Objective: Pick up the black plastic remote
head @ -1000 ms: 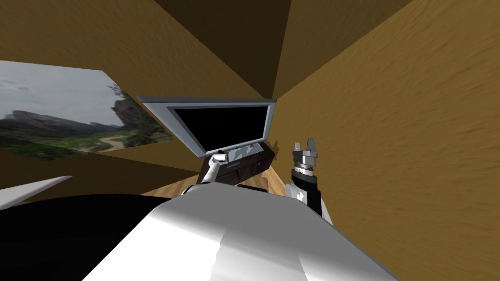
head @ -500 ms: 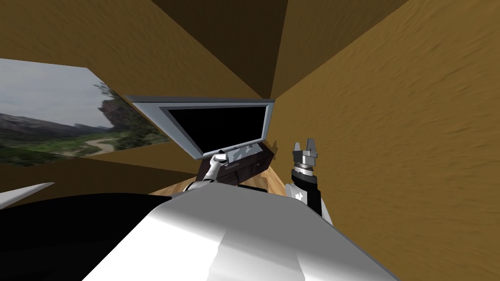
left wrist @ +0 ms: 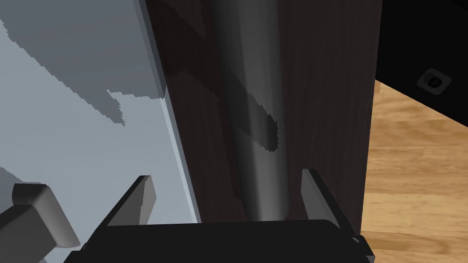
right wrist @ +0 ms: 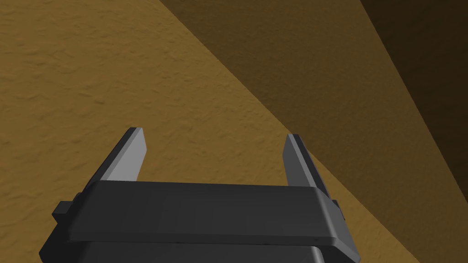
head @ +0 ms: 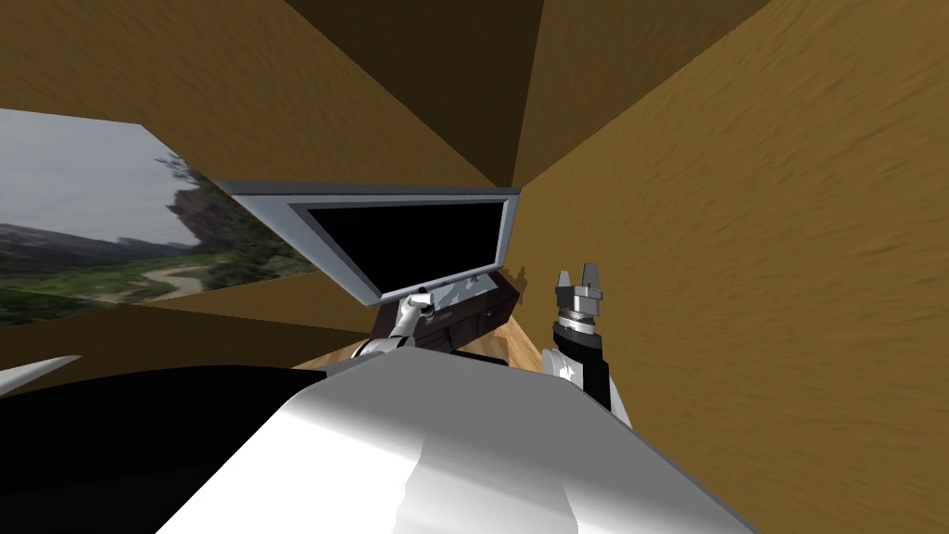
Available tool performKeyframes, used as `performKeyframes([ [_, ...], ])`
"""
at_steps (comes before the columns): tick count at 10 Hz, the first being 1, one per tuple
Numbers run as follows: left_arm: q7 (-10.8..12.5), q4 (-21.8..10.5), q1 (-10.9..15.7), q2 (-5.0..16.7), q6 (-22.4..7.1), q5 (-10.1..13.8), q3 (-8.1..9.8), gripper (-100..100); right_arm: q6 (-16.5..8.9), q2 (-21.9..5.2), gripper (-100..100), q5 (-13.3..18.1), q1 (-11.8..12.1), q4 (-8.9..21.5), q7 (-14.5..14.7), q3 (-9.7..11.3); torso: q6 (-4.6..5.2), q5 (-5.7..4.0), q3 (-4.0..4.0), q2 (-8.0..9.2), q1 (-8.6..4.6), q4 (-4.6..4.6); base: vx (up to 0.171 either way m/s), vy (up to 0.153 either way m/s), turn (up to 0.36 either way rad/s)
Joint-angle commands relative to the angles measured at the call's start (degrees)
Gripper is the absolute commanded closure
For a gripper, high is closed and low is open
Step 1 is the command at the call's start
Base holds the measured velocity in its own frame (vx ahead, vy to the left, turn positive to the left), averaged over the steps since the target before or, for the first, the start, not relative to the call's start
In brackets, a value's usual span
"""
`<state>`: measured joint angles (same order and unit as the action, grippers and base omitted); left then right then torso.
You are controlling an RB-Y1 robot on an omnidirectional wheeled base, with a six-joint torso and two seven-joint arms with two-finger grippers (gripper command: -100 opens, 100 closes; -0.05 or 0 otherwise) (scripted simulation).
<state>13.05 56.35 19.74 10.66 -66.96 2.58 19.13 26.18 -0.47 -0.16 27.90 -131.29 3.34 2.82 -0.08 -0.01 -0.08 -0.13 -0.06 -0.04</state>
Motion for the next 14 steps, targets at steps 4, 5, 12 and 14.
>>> performKeyframes([
  [4,0.08,-3.10,1.04,0.02,-2.36,0.01,0.38,-100,0.00,0.00,0,0.00,0.00,0.00,0.00,0.00,0.00,-0.01,0.05,0.07,-0.03,0.02,0.008,-0.013,0.015],
  [5,0.07,-3.11,1.02,0.01,-2.67,0.01,0.40,0,0.00,0.00,0,0.00,0.00,0.00,0.00,0.00,0.00,-0.01,0.06,0.09,-0.01,0.03,0.000,0.000,0.000],
  [12,10.38,-8.06,1.83,0.96,0.68,-0.90,1.68,-100,-0.01,-0.01,0,0.00,-0.01,0.01,0.00,-0.01,-0.01,0.10,0.25,0.42,0.43,0.10,-0.075,0.091,-0.268],
  [14,12.44,-9.05,2.00,1.15,1.34,-1.08,1.94,-100,-0.01,-0.01,0,0.00,-0.03,0.01,0.00,0.00,0.07,0.08,0.25,0.42,0.39,0.10,-0.086,0.084,-0.325],
])
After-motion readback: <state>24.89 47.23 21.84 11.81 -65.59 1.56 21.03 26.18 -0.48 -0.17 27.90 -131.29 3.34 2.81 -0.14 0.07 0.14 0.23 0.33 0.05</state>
